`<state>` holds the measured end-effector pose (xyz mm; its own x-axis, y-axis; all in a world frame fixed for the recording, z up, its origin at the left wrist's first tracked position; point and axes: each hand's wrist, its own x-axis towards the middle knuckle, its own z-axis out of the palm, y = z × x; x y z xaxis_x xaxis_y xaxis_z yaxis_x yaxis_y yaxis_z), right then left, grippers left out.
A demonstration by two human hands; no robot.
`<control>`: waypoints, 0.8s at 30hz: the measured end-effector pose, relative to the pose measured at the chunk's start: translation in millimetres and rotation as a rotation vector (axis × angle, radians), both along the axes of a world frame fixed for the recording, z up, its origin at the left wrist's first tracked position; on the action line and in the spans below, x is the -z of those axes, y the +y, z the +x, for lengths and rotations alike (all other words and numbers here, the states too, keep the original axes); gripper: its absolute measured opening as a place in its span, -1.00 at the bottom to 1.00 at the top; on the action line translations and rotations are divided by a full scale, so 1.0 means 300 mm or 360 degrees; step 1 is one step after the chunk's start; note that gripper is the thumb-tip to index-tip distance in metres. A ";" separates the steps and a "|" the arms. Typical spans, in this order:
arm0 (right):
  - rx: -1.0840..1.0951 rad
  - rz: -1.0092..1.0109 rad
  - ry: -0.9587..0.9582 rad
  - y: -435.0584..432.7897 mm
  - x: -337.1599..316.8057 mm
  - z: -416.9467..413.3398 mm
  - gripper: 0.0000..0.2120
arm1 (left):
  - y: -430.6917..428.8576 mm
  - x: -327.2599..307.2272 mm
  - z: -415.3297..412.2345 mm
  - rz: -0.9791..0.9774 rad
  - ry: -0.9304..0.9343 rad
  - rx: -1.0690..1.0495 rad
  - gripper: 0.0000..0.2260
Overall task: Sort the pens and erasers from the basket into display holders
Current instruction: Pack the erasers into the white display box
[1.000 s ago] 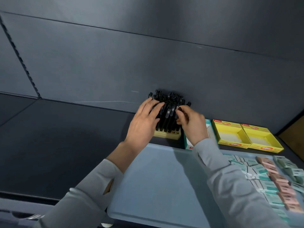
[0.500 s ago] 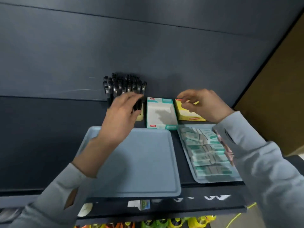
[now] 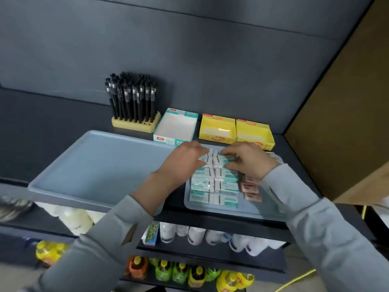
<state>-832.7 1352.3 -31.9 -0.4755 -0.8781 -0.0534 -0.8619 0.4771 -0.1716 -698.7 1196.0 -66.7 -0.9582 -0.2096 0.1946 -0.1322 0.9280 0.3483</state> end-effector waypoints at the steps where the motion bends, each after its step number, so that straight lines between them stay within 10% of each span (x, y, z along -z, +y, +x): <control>1: -0.0022 -0.0011 0.0025 -0.004 0.001 0.003 -0.65 | 0.010 0.000 0.001 0.0005 0.0017 -0.0050 -0.68; 9: -0.0202 0.0320 -0.0097 0.001 -0.011 -0.008 -0.14 | 0.033 0.001 0.007 -0.0126 -0.0263 -0.0027 -0.30; 24: -0.0132 0.0155 -0.0064 -0.017 0.010 -0.030 -0.49 | 0.038 -0.012 -0.015 -0.0428 -0.0068 -0.0059 -0.66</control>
